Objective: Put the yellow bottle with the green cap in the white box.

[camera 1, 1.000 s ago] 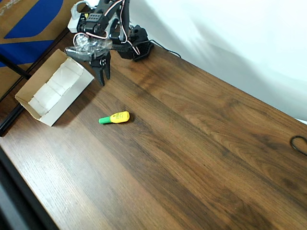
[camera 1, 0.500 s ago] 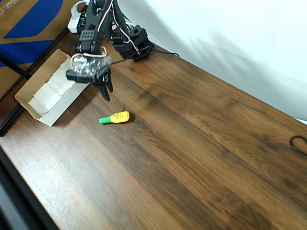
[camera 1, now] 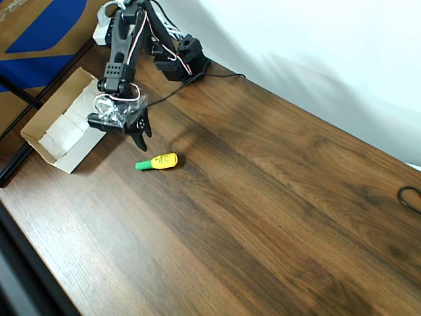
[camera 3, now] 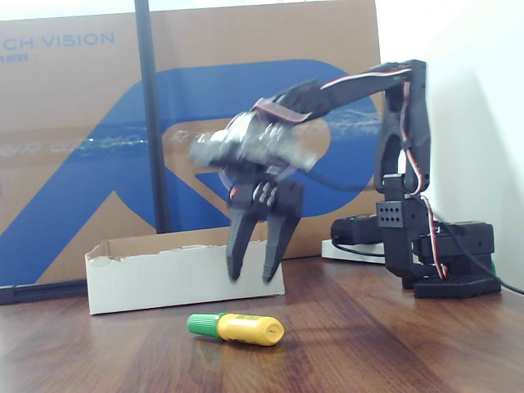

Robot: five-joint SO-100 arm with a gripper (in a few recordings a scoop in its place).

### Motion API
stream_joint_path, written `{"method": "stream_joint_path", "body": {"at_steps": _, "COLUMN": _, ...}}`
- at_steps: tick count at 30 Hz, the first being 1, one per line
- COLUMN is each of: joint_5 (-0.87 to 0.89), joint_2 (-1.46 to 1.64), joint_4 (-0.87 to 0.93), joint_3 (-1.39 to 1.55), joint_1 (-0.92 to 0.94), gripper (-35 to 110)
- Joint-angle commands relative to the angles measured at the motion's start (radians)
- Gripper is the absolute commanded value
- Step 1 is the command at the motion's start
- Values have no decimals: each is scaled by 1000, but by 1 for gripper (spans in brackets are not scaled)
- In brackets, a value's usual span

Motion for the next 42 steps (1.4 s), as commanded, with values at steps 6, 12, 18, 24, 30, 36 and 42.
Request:
{"method": "stream_joint_path", "body": {"at_steps": 6, "joint_5": 28, "joint_2": -28, "joint_4": 25, "joint_3": -109, "joint_1": -48, "gripper": 22}}
{"method": "stream_joint_path", "body": {"at_steps": 12, "joint_5": 60, "joint_2": -84, "joint_4": 46, "joint_3": -186, "joint_1": -71, "gripper": 22}}
{"method": "stream_joint_path", "body": {"at_steps": 18, "joint_5": 51, "joint_2": -152, "joint_4": 26, "joint_3": -268, "joint_1": -52, "gripper": 22}}
{"method": "stream_joint_path", "body": {"at_steps": 24, "joint_5": 14, "joint_2": -241, "joint_4": -57, "joint_3": -324, "joint_1": -15, "gripper": 25}}
{"method": "stream_joint_path", "body": {"at_steps": 30, "joint_5": 5, "joint_2": -310, "joint_4": -63, "joint_3": -370, "joint_1": -6, "gripper": 25}}
{"method": "stream_joint_path", "body": {"at_steps": 36, "joint_5": 3, "joint_2": -360, "joint_4": -55, "joint_3": -413, "joint_1": -12, "gripper": 25}}
{"method": "stream_joint_path", "body": {"at_steps": 42, "joint_5": 6, "joint_2": -371, "joint_4": -20, "joint_3": -442, "joint_1": -57, "gripper": 25}}
